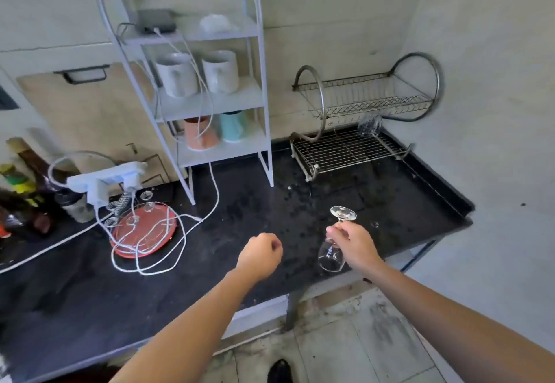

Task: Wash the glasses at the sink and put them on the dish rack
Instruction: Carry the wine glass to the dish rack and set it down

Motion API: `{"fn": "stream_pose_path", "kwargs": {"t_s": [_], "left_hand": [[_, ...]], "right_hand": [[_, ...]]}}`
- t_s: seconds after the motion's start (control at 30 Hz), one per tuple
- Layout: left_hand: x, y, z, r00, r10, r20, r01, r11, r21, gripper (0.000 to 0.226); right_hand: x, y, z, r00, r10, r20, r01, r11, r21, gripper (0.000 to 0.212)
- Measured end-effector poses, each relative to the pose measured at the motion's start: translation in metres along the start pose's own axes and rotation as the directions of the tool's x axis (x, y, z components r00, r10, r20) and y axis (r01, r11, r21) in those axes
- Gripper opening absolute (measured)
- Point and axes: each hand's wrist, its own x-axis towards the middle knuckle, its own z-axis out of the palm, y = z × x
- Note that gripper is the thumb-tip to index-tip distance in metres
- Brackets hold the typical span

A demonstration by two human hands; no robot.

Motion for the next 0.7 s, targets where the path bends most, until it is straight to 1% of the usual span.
{"fn": "stream_pose_path", "kwargs": {"t_s": [0.1,0.2,0.3,0.37,0.5,0.57,0.63,0.7], "left_hand": [[0.053,0.038,-0.006,0.996,0.088,0.010,-0.088,0.996,0.033,0.023],[0.098,0.081,-0.014,0.984,0.177,0.028,-0.178,0.980,0.083,0.024],[0.136,0.124,-0.019,0.959,0.281,0.034,-0.283,0.949,0.137,0.024],[0.160,0.152,-0.020,0.932,0.363,0.012,-0.359,0.915,0.186,0.024],[0.209,0.200,-0.020,0.874,0.479,-0.083,-0.444,0.855,0.268,0.027],[0.235,0.218,-0.018,0.837,0.528,-0.145,-0.468,0.827,0.312,0.028],[0.260,0.232,-0.014,0.770,0.591,-0.240,-0.490,0.789,0.372,0.025],[0.284,0.243,-0.008,0.710,0.615,-0.343,-0.457,0.773,0.441,0.022]], "right_hand": [[0.044,0.004,-0.036,0.992,0.061,-0.108,-0.060,0.998,0.006,0.028],[0.084,0.008,-0.069,0.967,0.153,-0.205,-0.143,0.988,0.066,0.030],[0.120,0.009,-0.100,0.932,0.247,-0.265,-0.215,0.966,0.143,0.025],[0.147,0.013,-0.117,0.921,0.259,-0.291,-0.223,0.963,0.151,0.024],[0.204,0.019,-0.146,0.903,0.260,-0.341,-0.230,0.965,0.128,0.037],[0.239,0.024,-0.158,0.893,0.262,-0.366,-0.226,0.964,0.140,0.038],[0.279,0.034,-0.168,0.884,0.286,-0.370,-0.235,0.956,0.178,0.038],[0.317,0.044,-0.176,0.875,0.327,-0.357,-0.259,0.939,0.225,0.042]]}}
